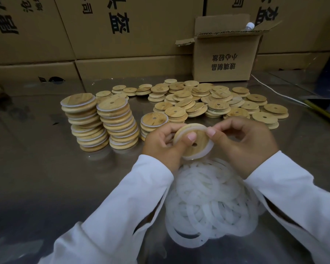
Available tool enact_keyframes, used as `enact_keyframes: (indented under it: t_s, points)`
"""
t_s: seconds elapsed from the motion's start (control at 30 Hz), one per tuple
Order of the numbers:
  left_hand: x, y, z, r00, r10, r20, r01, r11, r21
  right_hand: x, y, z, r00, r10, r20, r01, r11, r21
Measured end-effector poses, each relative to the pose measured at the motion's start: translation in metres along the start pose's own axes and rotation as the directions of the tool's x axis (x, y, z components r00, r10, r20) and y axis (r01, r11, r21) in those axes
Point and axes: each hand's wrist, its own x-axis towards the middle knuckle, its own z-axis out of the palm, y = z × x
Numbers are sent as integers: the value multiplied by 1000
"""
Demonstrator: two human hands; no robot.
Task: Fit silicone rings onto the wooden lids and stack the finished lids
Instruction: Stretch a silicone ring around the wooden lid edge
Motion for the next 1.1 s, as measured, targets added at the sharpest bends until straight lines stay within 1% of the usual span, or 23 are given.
enact_keyframes:
  t_s: [0.13,0.3,0.43,0.6,0.73,0.83,0.97,1.1]
  points:
    - [0,-2,-1,998,-64,2,64,991,-116,2,-2,-2,999,22,40,-23,999,33]
    - [2,-4,-2,984,-176,17,173,940,-293,2,0,0,997,49,66,-54,996,71]
    - [1,-4,1,976,-209,62,216,893,-394,3,0,0,998,54,40,-58,992,112]
    - [2,1,0,981,-165,104,194,872,-450,4,-5,-6,997,36,68,-47,985,169]
    - [1,3,0,984,-154,86,176,859,-480,2,-7,-5,998,-7,56,-2,986,164]
    - [-1,3,1,988,-147,55,156,877,-454,-1,-4,-3,999,-33,20,29,989,145]
    - [-3,2,3,988,-156,20,151,907,-392,-4,-1,1,999,-3,-36,10,981,192]
    - [-2,4,7,986,-164,-18,140,891,-432,-8,-2,6,997,12,-77,2,985,172]
